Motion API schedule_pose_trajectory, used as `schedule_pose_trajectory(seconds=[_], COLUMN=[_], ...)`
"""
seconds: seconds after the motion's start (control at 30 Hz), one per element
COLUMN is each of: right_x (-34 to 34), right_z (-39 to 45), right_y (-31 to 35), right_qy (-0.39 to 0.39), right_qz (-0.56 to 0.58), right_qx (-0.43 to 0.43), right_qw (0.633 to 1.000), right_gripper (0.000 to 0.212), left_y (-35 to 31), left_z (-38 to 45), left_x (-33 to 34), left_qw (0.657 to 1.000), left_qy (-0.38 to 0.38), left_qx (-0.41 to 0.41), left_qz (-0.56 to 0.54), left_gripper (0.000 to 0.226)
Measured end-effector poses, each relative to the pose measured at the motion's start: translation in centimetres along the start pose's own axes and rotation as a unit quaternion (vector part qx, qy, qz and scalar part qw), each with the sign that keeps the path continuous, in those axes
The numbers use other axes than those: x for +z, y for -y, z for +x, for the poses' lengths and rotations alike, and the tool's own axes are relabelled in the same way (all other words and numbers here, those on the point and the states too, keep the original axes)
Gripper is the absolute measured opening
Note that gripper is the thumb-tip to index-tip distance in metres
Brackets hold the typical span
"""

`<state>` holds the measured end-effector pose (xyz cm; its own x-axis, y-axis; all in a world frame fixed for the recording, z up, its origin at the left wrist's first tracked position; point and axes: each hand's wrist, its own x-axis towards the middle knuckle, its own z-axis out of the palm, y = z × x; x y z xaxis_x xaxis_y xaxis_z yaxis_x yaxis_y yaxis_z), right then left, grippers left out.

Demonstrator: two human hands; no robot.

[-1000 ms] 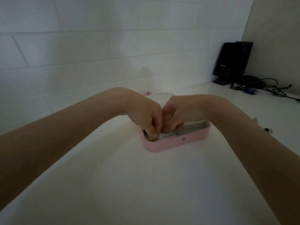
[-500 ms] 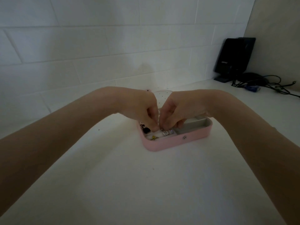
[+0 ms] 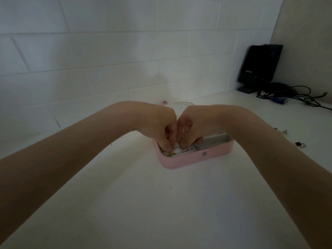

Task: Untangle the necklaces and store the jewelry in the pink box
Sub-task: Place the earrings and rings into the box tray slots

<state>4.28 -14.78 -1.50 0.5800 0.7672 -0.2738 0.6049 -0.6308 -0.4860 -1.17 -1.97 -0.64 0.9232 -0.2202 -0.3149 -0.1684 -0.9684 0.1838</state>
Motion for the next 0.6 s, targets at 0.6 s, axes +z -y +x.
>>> schedule_pose_trajectory(seconds=[0.6], right_x=[-5.3], right_z=[-7.8], right_y=[-9.2], right_qy=[-0.279], right_qz=[-0.011], right_qx=[0.14], right_qw=[0.95], right_gripper=[0.027], left_y=[-9.2], left_z=[7.8], left_x=[-1.6], left_qw=[0.992], left_qy=[-0.084], left_qx=[0.094], left_qz=[-0.015], left_gripper=[0.015])
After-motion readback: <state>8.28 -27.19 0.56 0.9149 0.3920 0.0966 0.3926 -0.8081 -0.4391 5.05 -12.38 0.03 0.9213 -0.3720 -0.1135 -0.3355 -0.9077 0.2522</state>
